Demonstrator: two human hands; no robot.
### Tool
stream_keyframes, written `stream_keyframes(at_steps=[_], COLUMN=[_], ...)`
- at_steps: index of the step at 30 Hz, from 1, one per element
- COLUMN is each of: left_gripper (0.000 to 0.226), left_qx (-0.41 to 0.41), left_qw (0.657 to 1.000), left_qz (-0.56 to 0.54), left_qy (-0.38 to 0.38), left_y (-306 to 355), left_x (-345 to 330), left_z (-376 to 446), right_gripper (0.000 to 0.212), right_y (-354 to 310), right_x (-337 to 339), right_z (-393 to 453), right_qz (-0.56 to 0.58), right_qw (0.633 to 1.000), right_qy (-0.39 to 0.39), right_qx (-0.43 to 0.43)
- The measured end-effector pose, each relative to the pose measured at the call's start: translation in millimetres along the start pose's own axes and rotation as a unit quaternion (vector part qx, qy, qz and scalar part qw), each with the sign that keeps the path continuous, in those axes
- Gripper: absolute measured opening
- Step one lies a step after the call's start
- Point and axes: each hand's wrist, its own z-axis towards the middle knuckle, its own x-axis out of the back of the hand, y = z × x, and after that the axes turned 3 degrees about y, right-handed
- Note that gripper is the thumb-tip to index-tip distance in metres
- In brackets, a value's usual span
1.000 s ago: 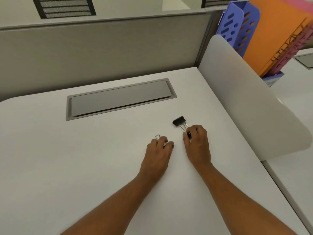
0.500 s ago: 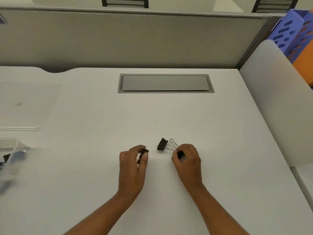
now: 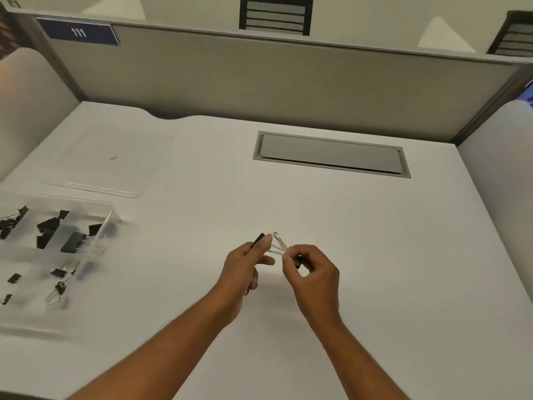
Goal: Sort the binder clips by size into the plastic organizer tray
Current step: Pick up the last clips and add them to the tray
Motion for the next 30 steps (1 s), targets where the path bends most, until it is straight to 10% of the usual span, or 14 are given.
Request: stream_keyframes(at_steps=[13, 21, 30], left_gripper=[0.021, 0.010, 0.009], left_qx=[-0.038, -0.117, -0.150], left_qw=[0.991, 0.984, 0.976], left_qz=[-0.088, -0.047, -0.027], left_qy=[0.094, 0.127, 0.156], left_y=[14.3, 28.8, 21.5], left_x=[164.6, 294.5, 404.6], left_z=[-7.9, -6.9, -17.7], right_gripper=[0.020, 0.020, 0.028], right_y=[-51.0, -92.6, -146.7], right_x=[-121.2, -245.1, -343.9], right_z=[-42.7, -54.4, -33.8], right_qz=[0.260, 0.028, -0.127], right_qw=[0.902, 0.974, 0.966], right_qy=[-0.082, -0.169, -0.223], right_qx=[-0.334, -0.149, 0.036])
